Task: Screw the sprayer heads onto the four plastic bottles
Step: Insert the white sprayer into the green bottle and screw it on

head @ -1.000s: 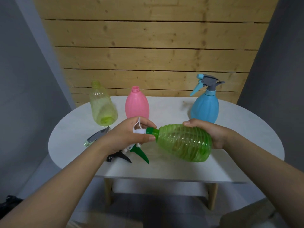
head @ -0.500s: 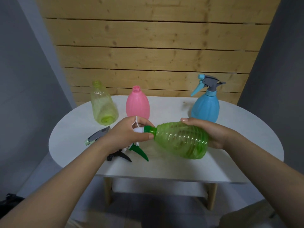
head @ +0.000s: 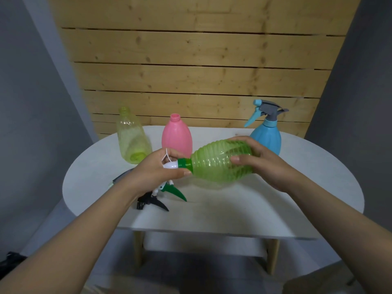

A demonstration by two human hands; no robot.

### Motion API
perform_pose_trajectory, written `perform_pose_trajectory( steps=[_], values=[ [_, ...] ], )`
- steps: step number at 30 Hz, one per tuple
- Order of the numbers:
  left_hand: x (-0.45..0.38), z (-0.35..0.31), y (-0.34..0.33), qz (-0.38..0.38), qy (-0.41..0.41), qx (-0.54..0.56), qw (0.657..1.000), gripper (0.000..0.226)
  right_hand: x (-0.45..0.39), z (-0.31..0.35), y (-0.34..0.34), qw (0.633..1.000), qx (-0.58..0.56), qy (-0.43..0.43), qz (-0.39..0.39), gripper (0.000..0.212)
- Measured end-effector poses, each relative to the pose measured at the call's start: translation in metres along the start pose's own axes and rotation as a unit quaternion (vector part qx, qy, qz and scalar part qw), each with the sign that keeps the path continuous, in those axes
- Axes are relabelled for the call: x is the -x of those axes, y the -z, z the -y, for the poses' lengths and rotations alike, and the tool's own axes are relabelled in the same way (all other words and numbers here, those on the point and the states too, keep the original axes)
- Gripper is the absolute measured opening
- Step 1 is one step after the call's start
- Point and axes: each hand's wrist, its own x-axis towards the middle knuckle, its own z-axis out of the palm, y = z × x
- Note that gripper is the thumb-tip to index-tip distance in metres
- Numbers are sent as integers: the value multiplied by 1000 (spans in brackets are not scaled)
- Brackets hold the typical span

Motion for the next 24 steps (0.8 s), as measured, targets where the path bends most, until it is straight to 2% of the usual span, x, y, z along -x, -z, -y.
perform_pose_trajectory(
  steps=[2, 6, 10, 15, 17, 19, 21, 24],
  values=[
    [2, -1, -4, -9, -23, -14, 1000, 35, -2, -2, -1, 999, -8, -31, 2, 47],
    [4, -6, 2, -16, -41, 37, 998, 36, -2, -7, -10, 995, -37, -88, 20, 54],
    [4, 2, 4, 15, -47, -39, 998, 33, 0, -8, -13, 994, 13, -104, 28, 67],
    [3, 10, -4, -4, -33, -32, 999, 28, 4, -7, -13, 990, 4, -129, 60, 83],
    [1, 10, -2, -14, -22, -20, 999, 28, 5, -6, -11, 994, 8, -103, 46, 82],
    [-1, 9, 1, -26, 0, -8, 1000, 34, 6, -2, -7, 998, 28, -41, 35, 71],
    [-2, 9, 6, -24, 26, -3, 999, 39, 6, 2, -3, 999, 11, 0, 51, 68],
    [-3, 8, 9, -3, 14, 4, 1000, 38, 6, 4, 0, 998, -13, 6, 63, 65]
  ],
)
